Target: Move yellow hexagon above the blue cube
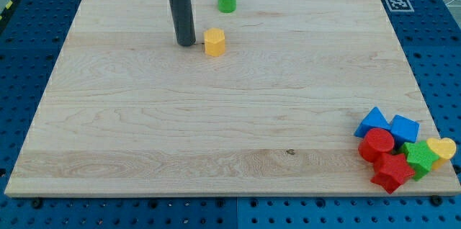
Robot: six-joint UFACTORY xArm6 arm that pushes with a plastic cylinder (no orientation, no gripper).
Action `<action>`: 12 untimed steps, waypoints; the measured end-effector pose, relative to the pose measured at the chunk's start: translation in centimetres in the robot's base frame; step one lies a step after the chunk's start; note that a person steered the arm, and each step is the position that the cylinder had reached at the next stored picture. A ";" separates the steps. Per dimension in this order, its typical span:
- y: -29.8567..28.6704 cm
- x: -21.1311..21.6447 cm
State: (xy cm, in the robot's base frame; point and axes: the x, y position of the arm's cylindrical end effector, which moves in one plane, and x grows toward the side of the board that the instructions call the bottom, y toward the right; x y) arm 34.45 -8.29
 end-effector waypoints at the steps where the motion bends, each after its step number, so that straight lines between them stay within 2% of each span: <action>1: 1.8 -0.4; 3: 6.2 1.6; 9: 11.6 10.4; 12: 21.0 12.4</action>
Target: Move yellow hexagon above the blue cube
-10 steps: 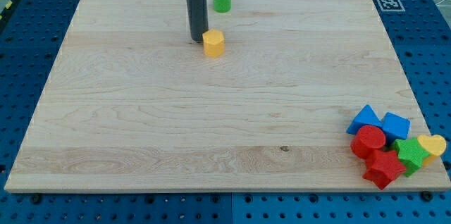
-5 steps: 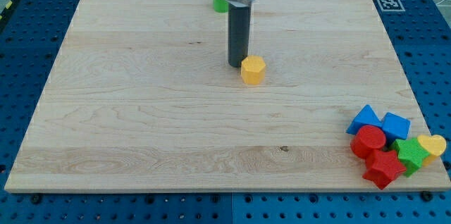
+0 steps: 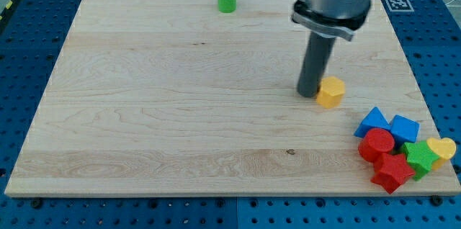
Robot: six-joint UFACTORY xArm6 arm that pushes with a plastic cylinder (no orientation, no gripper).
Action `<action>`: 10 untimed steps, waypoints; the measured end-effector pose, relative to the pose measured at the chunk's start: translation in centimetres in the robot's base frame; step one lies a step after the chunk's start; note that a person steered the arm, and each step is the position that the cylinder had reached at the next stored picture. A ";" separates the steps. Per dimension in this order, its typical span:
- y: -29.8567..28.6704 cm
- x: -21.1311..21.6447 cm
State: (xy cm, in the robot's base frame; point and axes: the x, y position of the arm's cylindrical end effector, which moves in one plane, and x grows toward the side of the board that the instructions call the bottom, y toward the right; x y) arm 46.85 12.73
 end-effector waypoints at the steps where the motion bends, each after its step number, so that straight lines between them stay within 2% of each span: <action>1: 2.0 0.0; 6: 10.0 -0.5; 10: 9.6 0.3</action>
